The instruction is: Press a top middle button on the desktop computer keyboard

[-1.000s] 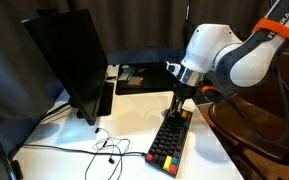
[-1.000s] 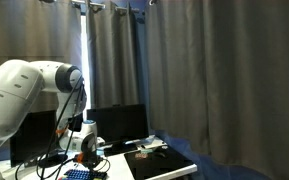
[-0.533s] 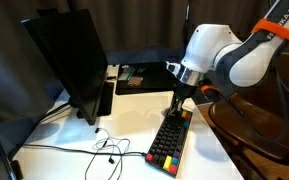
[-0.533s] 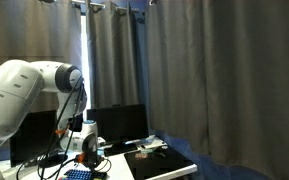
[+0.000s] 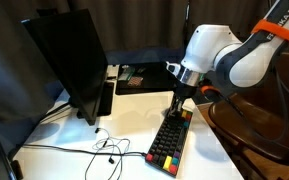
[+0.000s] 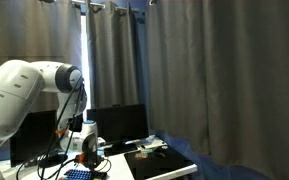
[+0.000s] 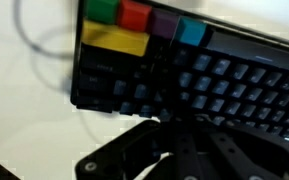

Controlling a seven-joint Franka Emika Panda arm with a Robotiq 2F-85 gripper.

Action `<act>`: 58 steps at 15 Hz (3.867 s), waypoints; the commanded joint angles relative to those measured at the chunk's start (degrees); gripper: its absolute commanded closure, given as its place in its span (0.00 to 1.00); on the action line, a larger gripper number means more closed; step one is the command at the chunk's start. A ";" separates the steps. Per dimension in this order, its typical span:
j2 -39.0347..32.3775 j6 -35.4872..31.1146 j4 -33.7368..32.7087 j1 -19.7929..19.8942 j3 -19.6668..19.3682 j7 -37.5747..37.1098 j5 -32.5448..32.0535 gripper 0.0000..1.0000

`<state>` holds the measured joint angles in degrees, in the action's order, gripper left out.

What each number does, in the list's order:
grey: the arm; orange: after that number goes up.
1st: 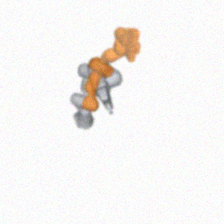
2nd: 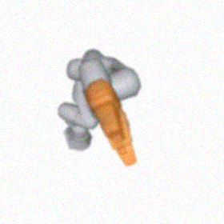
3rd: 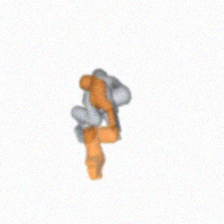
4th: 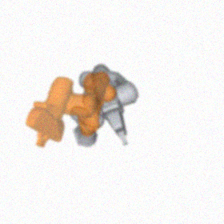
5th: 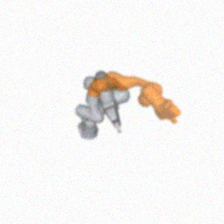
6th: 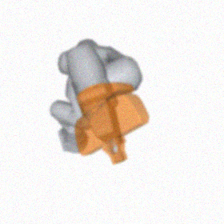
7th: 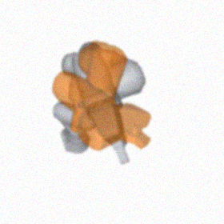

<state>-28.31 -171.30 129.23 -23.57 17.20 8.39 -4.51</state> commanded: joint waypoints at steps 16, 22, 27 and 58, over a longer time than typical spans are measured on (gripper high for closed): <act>-2.01 -0.90 -1.15 -0.65 -0.29 -1.73 -1.39 1.00; -2.30 -0.76 -1.38 -0.63 -0.07 -1.60 -1.36 1.00; -1.58 0.82 -1.06 -0.46 -0.30 -2.08 -1.08 1.00; 1.77 2.02 0.63 6.40 6.62 -0.13 0.69 0.60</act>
<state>-28.85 -169.68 128.87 -17.93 23.02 8.08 -4.28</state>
